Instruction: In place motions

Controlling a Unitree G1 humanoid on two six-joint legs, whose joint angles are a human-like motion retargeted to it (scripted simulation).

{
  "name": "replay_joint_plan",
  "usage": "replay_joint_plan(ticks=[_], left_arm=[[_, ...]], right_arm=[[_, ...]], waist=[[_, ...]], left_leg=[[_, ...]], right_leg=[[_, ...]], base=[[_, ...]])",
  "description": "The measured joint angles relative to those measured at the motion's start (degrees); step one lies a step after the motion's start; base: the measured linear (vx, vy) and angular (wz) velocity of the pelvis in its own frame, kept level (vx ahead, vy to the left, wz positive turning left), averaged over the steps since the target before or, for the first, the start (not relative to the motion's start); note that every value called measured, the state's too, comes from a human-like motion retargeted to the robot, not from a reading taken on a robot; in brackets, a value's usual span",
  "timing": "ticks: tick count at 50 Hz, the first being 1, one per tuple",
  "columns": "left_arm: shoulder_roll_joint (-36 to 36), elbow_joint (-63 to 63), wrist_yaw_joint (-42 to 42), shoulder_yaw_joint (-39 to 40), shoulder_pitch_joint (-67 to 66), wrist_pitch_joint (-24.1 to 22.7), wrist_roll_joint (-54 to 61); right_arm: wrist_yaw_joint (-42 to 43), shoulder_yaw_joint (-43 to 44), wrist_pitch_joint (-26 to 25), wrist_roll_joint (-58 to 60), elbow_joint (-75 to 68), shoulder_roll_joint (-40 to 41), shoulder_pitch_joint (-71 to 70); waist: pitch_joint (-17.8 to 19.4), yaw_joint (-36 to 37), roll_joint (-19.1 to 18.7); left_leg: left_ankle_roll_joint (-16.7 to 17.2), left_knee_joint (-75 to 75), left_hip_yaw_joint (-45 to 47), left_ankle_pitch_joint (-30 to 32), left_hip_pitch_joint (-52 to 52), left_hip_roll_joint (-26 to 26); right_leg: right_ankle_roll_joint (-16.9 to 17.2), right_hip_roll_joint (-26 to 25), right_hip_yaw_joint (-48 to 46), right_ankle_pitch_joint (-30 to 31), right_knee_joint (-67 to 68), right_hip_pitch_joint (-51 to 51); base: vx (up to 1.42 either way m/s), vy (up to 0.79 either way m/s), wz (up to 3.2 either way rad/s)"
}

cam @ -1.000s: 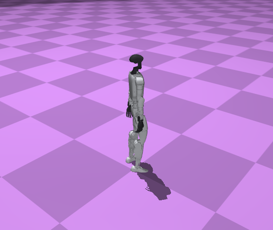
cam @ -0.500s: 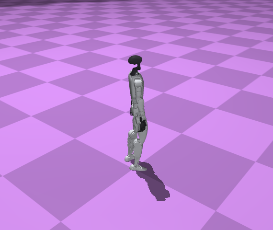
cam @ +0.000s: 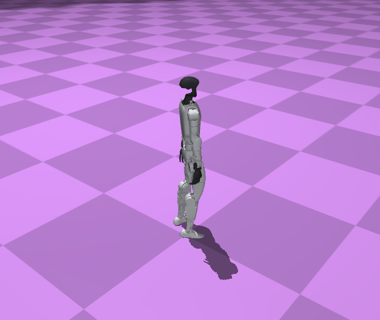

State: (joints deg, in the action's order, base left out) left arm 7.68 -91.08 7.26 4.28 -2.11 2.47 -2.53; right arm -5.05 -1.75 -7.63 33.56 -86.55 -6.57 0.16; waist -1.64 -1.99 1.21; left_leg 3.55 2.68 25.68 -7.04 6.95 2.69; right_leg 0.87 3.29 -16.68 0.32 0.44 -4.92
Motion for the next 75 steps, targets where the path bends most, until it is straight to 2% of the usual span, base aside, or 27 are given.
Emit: replay_joint_plan(ticks=[10,15,19,22,27,36,46,51,55,58,60,63,67,71,75], left_arm=[[0.2,-0.6,-0.9,-1.7,1.4,-0.8,0.7],[0.2,-0.4,-1.6,-3.0,2.6,-1.9,2.2],[0.5,0.6,-1.2,-4.2,4.9,-2.3,2.8],[1.1,1.0,-0.6,-4.6,7.0,-2.4,3.4],[2.2,1.6,-0.5,-4.7,9.1,-2.3,4.1],[2.7,2.1,-0.5,-2.7,10.6,-2.1,5.6],[2.5,1.3,1.2,-0.9,4.6,-1.9,4.2],[2.6,-1.5,1.2,1.0,-0.9,-0.8,3.5],[1.9,-4.3,3.0,4.9,-4.5,0.4,6.6],[2.3,-6.2,4.8,5.7,-6.5,0.6,7.4],[2.7,-6.3,5.0,4.1,-8.1,0.8,6.0],[2.8,-6.3,5.1,1.2,-9.9,1.4,3.3],[2.4,-6.3,6.0,0.1,-10.9,2.0,0.1],[2.4,-6.3,5.6,-0.3,-11.4,2.3,-2.3],[3.3,-6.3,5.4,0.0,-10.3,1.4,-2.8]], right_arm=[[-0.1,0.4,2.7,1.5,3.5,0.7,-0.5],[1.1,0.2,4.7,2.1,4.5,0.4,-0.4],[2.3,0.5,6.4,0.4,4.6,-0.3,0.1],[3.7,0.9,7.2,-1.5,3.4,-1.0,0.5],[4.9,2.9,7.6,-3.4,1.0,-2.5,3.4],[6.4,7.5,6.9,-7.7,-4.0,-4.3,8.3],[6.7,2.9,5.9,-10.9,-4.8,-2.5,3.6],[4.9,-1.4,5.3,-12.4,-5.7,0.5,-2.2],[2.0,-2.8,4.5,-12.7,-4.6,2.9,-8.0],[0.5,-1.1,4.3,-14.8,-0.9,4.9,-12.9],[-0.4,0.0,4.5,-17.3,1.0,5.2,-15.3],[-1.6,2.7,4.8,-17.8,3.4,4.8,-18.6],[-2.6,4.2,5.7,-15.6,4.6,4.0,-22.4],[-5.1,3.0,6.1,-13.9,5.6,3.5,-22.9],[-5.2,2.8,6.1,-14.1,5.9,4.0,-21.7]], waist=[[1.5,1.0,1.0],[3.2,0.8,1.0],[6.3,0.7,1.2],[7.5,2.0,1.1],[7.8,0.1,1.5],[6.4,0.5,1.6],[4.5,-0.5,-0.7],[4.4,1.2,-0.3],[6.0,2.0,0.9],[7.9,2.8,2.0],[8.8,5.3,2.4],[10.3,10.0,2.2],[12.0,12.9,0.9],[10.8,12.7,-0.4],[9.2,12.2,-0.6]], left_leg=[[-1.8,-0.6,1.0,-0.3,0.0,-2.0],[-2.5,-0.9,2.5,-0.4,-0.4,-2.1],[-2.9,-1.1,4.3,-0.5,-0.4,-1.7],[-2.9,-1.5,6.9,-0.5,-0.5,-1.0],[-2.9,-1.6,6.8,-0.2,-1.1,-0.6],[-1.8,-0.5,4.9,-0.6,-0.3,-0.7],[0.8,2.9,3.4,-1.0,0.2,2.0],[1.6,9.5,2.7,0.8,-1.2,3.7],[2.7,21.2,0.1,8.6,-5.3,6.1],[0.3,37.8,-5.9,17.7,-15.7,8.7],[-2.6,46.0,-8.5,20.1,-21.6,8.7],[-1.9,53.9,-9.1,16.7,-27.0,8.9],[-3.1,61.3,-8.1,13.3,-31.7,10.4],[-4.3,64.3,-7.2,12.3,-34.0,11.8],[-5.3,61.7,-5.9,11.8,-32.1,12.3]], right_leg=[[1.2,1.8,1.3,0.5,1.4,1.5],[2.0,2.7,3.3,1.1,3.9,4.2],[2.5,2.6,5.1,3.6,5.6,6.1],[3.2,2.2,6.6,3.2,8.0,8.1],[3.8,0.1,9.3,1.5,8.8,8.2],[1.3,-0.4,7.4,1.7,3.4,4.4],[-1.3,-2.3,5.7,0.8,1.8,1.8],[-2.5,-1.7,5.1,0.7,1.1,0.1],[-3.2,0.3,4.0,0.5,1.2,-1.2],[-3.6,2.0,1.5,0.4,0.8,-2.0],[-4.3,2.5,1.0,0.6,0.3,-2.3],[-5.5,2.8,1.1,0.6,0.3,-2.8],[-5.9,3.1,0.8,0.6,0.6,-3.1],[-6.2,2.7,-0.3,0.3,0.4,-2.9],[-6.1,2.7,-1.7,-0.1,0.2,-2.7]], base=[[0.03,0.05,-0.1],[-0.02,0.04,-0.29],[-0.12,0.0,-0.43],[-0.13,-0.02,-0.84],[-0.05,-0.02,-0.06],[-0.01,-0.07,0.09],[-0.05,-0.09,0.09],[-0.06,-0.13,0.08],[-0.17,-0.13,0.28],[-0.3,-0.17,0.64],[-0.18,-0.09,0.2],[-0.18,-0.03,-0.08],[-0.06,0.02,0.0],[0.02,0.08,0.26],[0.03,0.03,0.31]])
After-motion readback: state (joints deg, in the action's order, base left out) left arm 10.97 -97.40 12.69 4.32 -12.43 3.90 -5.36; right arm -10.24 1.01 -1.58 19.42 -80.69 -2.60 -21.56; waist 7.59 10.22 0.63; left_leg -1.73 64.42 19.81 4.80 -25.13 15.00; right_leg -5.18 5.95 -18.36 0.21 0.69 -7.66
